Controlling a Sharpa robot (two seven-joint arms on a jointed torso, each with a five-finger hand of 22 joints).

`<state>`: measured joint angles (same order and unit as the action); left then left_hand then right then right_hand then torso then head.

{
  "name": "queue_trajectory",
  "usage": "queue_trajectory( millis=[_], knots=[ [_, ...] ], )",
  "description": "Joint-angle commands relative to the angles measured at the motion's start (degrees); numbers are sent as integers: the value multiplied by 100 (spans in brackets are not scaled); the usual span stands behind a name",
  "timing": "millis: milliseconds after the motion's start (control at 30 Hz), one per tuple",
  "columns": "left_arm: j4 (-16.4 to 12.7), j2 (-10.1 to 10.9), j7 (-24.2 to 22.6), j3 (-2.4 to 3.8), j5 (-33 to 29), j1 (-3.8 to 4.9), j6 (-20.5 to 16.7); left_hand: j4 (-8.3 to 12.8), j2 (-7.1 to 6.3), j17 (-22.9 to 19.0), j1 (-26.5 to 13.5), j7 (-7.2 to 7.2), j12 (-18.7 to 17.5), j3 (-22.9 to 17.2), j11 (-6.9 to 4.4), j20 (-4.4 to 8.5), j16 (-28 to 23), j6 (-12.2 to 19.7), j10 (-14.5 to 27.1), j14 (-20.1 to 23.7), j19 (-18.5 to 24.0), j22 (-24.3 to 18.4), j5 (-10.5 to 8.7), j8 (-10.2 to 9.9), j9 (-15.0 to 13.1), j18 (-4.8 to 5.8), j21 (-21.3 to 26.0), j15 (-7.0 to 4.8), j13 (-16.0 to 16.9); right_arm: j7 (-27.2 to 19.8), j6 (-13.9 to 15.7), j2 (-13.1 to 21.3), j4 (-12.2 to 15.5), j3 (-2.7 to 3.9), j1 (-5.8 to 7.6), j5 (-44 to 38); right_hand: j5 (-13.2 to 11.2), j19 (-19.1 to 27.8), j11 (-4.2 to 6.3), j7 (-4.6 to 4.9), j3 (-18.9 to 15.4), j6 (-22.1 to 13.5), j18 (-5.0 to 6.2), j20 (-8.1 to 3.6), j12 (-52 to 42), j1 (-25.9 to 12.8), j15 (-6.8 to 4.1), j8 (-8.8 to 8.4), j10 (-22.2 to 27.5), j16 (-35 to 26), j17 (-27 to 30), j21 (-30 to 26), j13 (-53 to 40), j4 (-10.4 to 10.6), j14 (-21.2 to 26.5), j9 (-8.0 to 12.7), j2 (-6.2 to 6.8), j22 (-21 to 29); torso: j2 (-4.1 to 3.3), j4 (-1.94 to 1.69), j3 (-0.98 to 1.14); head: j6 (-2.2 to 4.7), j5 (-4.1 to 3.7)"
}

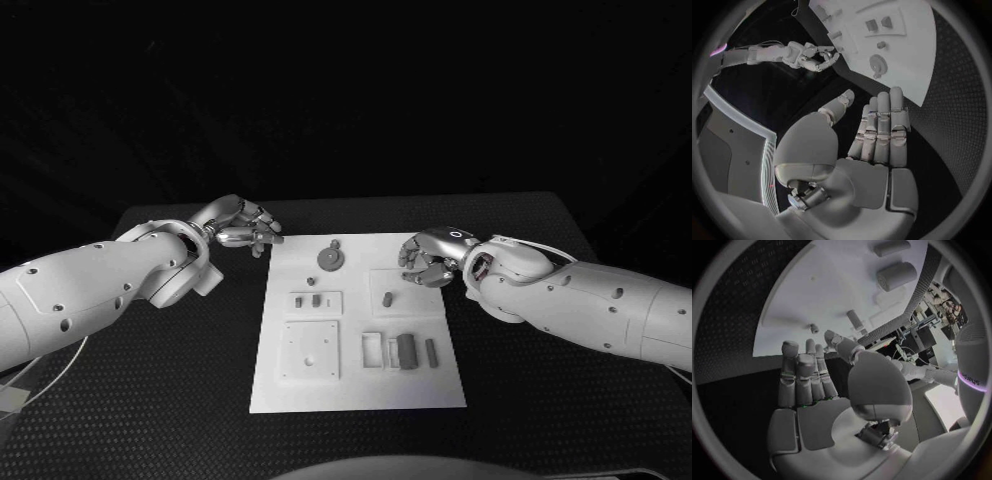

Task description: Assemble the parts on the task board

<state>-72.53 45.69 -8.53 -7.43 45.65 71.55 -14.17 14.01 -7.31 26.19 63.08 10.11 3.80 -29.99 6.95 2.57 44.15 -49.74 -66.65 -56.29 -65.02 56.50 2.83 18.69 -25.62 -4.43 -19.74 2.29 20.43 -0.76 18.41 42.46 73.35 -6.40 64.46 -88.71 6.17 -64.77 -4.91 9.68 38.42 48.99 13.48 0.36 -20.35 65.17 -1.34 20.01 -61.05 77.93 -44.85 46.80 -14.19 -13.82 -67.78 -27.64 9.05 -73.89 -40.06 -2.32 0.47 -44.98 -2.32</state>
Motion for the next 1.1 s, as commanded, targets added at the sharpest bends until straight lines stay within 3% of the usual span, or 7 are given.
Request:
queue_trajectory(
  millis=[33, 167, 267, 1100],
  knots=[
    [-24, 0, -86, 3, -63, 4, 70, -9, 9, 6, -60, -2, 6, 34, -2, 11, -17, 41, 49, 6, -17, -8, 11, 11, -1, -267, 37, 28, -5, 98, -73, -38, -35, -11, -49, -138, -13, -23, -16, 41, 0, -56, 152, -17, 35, -31, 4, -27, -108, -27, -10, -38, 6, 15, -34, 10, 12, -7, 3, 6, -4, 18, 11],
    [-26, 7, -59, 3, -63, 4, 77, -9, 17, 14, -55, -2, 8, 33, -1, 14, -25, 43, 52, 5, -20, -14, 12, 11, -1, -265, 44, 29, -5, 61, -185, -103, -149, -12, -69, -138, -13, -20, -18, 43, 0, -58, 152, -16, 47, -36, 5, -28, -115, -32, -13, -43, 6, 23, -30, 11, 4, -7, 1, -2, 6, 13, 26],
    [-23, 14, -61, 3, -63, 4, 70, -12, 22, 21, -55, -1, 9, 33, -1, 15, -31, 44, 52, 2, -24, -18, 12, 11, 0, -262, 49, 29, -5, 46, -214, -117, -175, -15, -78, -138, -13, -16, -18, 43, 1, -59, 152, -14, 56, -38, 5, -29, -119, -37, -16, -49, 6, 25, -26, 12, 0, -7, 1, 3, 0, 13, 15],
    [-33, 32, -51, 0, -96, 4, 68, -20, 21, 67, -55, 11, 12, 45, 3, 25, -76, 73, 64, -6, -42, -46, 11, 1, 6, -245, 85, 30, -5, 130, -353, -310, -370, -28, -116, -195, -13, -12, -10, 36, 14, -44, 152, -9, 120, -38, -2, -20, -178, -55, -46, -72, -3, 43, -15, 11, -125, -17, 2, 4, 6, 15, 31]
  ],
)
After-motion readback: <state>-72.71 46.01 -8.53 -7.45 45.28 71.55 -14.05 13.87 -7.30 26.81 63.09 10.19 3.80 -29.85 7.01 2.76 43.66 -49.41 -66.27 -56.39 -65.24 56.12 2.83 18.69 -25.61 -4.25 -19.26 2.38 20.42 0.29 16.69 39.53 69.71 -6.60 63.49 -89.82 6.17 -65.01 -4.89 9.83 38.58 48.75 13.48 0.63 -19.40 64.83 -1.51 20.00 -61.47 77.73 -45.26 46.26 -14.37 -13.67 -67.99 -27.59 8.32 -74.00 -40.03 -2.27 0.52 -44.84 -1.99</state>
